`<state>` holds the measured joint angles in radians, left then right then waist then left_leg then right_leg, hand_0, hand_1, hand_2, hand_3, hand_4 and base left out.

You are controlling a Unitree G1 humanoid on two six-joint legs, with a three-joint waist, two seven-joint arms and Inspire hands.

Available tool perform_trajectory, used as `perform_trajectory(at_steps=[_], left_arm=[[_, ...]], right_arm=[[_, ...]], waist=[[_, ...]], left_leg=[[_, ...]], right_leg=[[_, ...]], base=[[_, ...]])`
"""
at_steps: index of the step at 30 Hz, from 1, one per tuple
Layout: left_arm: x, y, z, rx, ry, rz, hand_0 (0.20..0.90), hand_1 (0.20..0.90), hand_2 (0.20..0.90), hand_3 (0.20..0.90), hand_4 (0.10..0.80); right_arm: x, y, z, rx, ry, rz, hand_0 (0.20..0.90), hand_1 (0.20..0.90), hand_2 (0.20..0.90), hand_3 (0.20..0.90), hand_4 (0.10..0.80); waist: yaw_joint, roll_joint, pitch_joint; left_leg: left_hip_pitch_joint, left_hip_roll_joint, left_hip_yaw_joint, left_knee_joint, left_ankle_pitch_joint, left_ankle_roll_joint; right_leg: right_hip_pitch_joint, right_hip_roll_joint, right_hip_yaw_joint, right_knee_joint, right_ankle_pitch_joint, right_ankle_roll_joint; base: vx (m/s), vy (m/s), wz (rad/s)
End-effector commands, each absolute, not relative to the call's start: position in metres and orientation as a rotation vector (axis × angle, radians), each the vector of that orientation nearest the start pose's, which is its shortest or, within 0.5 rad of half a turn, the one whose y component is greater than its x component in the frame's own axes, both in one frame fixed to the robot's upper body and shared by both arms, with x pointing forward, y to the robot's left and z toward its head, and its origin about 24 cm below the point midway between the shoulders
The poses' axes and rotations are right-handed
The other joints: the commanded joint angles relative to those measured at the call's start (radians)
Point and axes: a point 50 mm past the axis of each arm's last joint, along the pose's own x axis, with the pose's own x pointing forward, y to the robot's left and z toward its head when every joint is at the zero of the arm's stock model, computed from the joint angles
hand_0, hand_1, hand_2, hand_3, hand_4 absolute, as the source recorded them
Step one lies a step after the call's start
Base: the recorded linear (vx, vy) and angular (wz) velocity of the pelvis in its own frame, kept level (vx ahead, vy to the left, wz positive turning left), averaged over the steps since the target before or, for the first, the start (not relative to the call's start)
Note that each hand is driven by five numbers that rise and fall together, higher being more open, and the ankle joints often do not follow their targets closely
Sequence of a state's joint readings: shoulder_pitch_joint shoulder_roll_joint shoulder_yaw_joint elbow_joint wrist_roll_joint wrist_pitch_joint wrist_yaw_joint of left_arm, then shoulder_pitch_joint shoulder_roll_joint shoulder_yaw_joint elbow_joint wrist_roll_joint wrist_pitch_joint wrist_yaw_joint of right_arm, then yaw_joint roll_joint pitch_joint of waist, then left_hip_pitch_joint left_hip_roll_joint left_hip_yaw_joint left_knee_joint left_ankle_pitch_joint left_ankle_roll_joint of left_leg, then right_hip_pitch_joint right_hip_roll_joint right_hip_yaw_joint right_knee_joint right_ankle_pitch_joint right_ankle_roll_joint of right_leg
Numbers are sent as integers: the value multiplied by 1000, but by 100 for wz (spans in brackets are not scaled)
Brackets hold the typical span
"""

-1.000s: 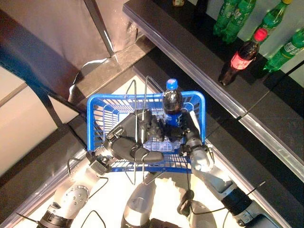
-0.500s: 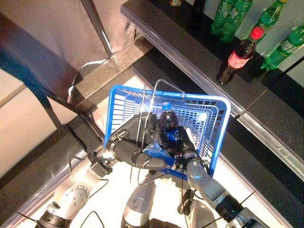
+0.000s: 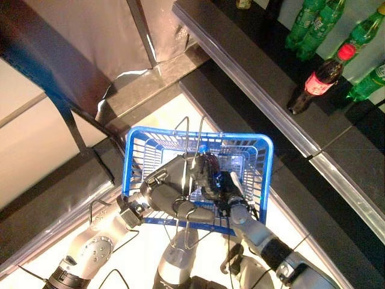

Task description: Pick up the drink and place into the basket.

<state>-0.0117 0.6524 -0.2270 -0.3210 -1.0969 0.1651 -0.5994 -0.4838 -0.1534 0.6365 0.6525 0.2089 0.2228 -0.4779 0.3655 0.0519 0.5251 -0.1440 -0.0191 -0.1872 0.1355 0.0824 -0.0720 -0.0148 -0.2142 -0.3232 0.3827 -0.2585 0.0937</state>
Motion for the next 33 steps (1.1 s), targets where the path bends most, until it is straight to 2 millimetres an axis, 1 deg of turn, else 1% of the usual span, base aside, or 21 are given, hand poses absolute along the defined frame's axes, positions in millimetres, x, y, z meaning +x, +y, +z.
perform_trajectory(at_steps=[1,4,6,7,9,11,16,17,18,19,20,21,22,24,32,33], left_arm=[[184,116,229,-594,-797,-1472,300,300,300,200,100],[185,111,230,-597,-774,-1482,300,300,300,200,100],[185,111,230,-597,-770,-1485,300,300,300,200,100],[184,110,230,-599,-760,-1490,300,300,300,200,100],[183,109,230,-600,-755,-1493,300,300,300,200,100],[183,108,231,-602,-755,-1492,300,300,300,200,100],[181,106,234,-616,-753,-1495,300,300,300,200,100],[180,105,234,-618,-752,-1496,300,300,300,200,100],[179,105,234,-618,-752,-1496,300,300,300,200,100],[179,104,235,-619,-753,-1496,300,300,300,200,100],[179,104,235,-620,-753,-1496,300,300,300,200,100],[179,104,235,-620,-753,-1496,300,300,300,200,100],[179,104,236,-622,-758,-1487,300,300,300,200,100],[179,105,236,-625,-760,-1479,300,300,300,200,100],[178,106,236,-625,-768,-1451,300,300,300,200,100],[182,96,239,-606,-768,-1419,300,300,300,200,100]], right_arm=[[288,-84,-38,-487,528,43,300,300,300,200,100],[292,-94,-46,-525,648,17,300,300,300,200,100],[291,-98,-49,-543,687,15,300,300,300,200,100],[287,-105,-56,-577,751,19,300,300,300,200,100],[283,-113,-63,-613,817,12,300,300,300,200,100],[280,-117,-67,-630,870,8,300,300,300,200,100],[268,-125,-79,-610,974,-20,302,302,302,203,103],[266,-126,-82,-602,985,-20,354,354,354,263,163],[266,-126,-82,-600,987,-21,373,373,373,285,185],[265,-126,-83,-594,989,-28,615,615,615,568,468],[265,-126,-84,-594,986,-30,702,702,702,669,569],[265,-126,-84,-594,986,-30,702,702,702,669,569],[264,-125,-84,-579,976,-49,900,900,900,900,800],[265,-125,-83,-570,966,-62,900,900,900,900,800],[268,-116,-75,-511,867,-100,900,900,900,900,800],[270,-105,-71,-511,823,-95,900,900,900,900,800]], waist=[[9,-6,-194],[22,-12,-193],[25,-14,-191],[30,-18,-190],[36,-25,-187],[39,-28,-186],[45,-36,-174],[48,-39,-171],[48,-40,-170],[49,-41,-167],[49,-42,-166],[49,-42,-166],[48,-44,-162],[47,-45,-160],[37,-70,-149],[26,-85,-145]], left_leg=[[-44,-38,-81,100,-57,24],[-45,-40,-85,102,-57,25],[-45,-40,-87,104,-58,24],[-45,-40,-88,105,-60,25],[-43,-38,-87,107,-63,26],[-46,-39,-86,109,-64,28],[-49,-38,-84,114,-68,31],[-49,-39,-85,115,-68,31],[-49,-39,-85,115,-69,31],[-49,-38,-85,117,-69,31],[-49,-38,-85,116,-69,31],[-49,-38,-85,116,-69,31],[-46,-36,-85,115,-69,32],[-45,-35,-84,114,-69,32],[-45,-27,-79,118,-75,32],[-41,-22,-75,123,-80,36]], right_leg=[[34,30,-42,-106,143,-70],[40,33,-47,-109,148,-71],[42,33,-48,-111,149,-71],[45,34,-50,-112,149,-71],[47,33,-51,-111,150,-70],[47,35,-50,-110,149,-70],[49,35,-50,-113,152,-69],[51,36,-49,-114,153,-68],[51,36,-49,-114,153,-68],[51,36,-49,-114,154,-68],[52,36,-49,-114,154,-68],[52,36,-49,-114,154,-68],[51,37,-47,-113,155,-68],[52,37,-46,-113,156,-68],[50,45,-38,-114,161,-64],[50,48,-25,-111,163,-60]], base=[[48,-32,8],[59,-29,8],[45,-19,6],[55,-22,0],[68,-27,0],[23,-10,0],[7,-2,0],[30,-9,0],[0,0,0],[0,0,0],[0,0,0],[0,0,0],[0,0,0],[0,0,0],[13,-6,0],[75,-39,-1]])
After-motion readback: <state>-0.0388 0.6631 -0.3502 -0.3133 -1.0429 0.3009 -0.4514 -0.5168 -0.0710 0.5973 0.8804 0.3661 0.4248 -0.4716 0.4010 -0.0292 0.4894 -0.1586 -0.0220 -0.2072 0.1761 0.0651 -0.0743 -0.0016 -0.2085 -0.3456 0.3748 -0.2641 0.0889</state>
